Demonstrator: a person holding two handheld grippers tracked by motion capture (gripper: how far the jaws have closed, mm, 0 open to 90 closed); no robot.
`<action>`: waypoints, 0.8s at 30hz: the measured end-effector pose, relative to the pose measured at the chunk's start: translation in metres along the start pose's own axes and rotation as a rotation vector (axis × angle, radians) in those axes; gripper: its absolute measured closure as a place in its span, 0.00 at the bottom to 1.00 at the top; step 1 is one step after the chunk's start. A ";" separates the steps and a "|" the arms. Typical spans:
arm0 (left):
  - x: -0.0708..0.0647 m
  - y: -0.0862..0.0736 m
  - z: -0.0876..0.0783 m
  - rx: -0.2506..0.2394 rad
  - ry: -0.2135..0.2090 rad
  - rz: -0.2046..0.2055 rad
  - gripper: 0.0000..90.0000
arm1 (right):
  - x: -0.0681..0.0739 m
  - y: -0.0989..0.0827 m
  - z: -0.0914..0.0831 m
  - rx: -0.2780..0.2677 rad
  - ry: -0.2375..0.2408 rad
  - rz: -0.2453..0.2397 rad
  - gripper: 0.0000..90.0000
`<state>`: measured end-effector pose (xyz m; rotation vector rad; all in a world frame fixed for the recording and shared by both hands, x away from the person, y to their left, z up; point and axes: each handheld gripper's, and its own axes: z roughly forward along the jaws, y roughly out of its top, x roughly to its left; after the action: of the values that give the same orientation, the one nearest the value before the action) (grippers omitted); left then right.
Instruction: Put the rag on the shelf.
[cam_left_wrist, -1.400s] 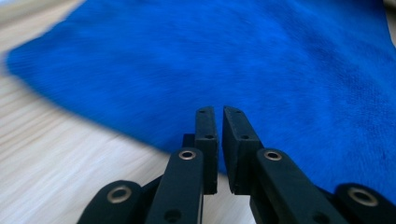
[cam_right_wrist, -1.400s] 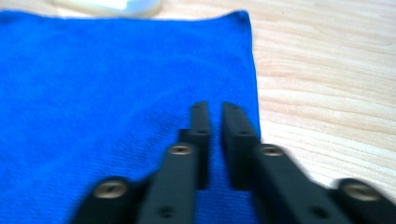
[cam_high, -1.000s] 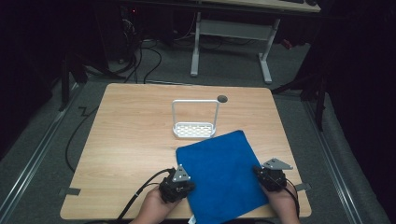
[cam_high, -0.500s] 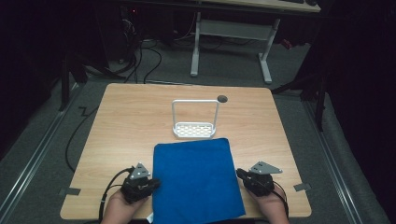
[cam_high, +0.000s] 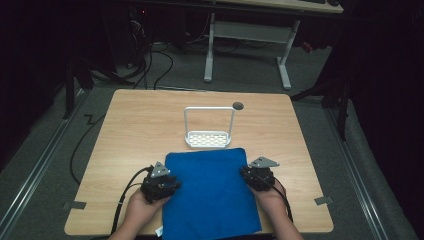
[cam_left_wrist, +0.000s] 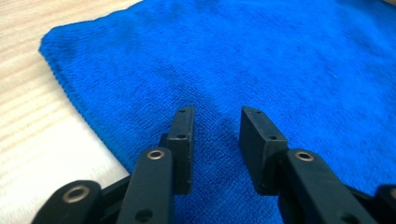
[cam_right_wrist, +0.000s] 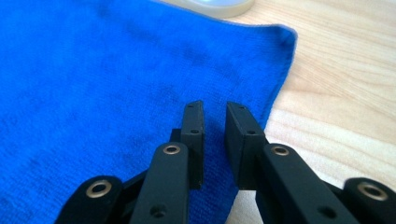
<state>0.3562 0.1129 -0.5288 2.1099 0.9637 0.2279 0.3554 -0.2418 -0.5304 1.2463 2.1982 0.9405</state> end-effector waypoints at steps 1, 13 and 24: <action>0.000 0.000 0.000 0.000 0.000 0.000 0.76 | 0.000 0.000 0.000 0.000 0.000 0.000 0.87; -0.004 -0.014 -0.010 -0.021 -0.033 -0.007 0.76 | 0.011 -0.023 -0.029 0.017 0.048 -0.011 0.86; 0.006 -0.017 -0.020 -0.068 0.030 -0.013 0.69 | 0.002 -0.020 -0.034 -0.060 0.068 0.030 0.75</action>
<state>0.3418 0.1356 -0.5283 2.0425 0.9739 0.2828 0.3204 -0.2585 -0.5227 1.2404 2.1910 1.0677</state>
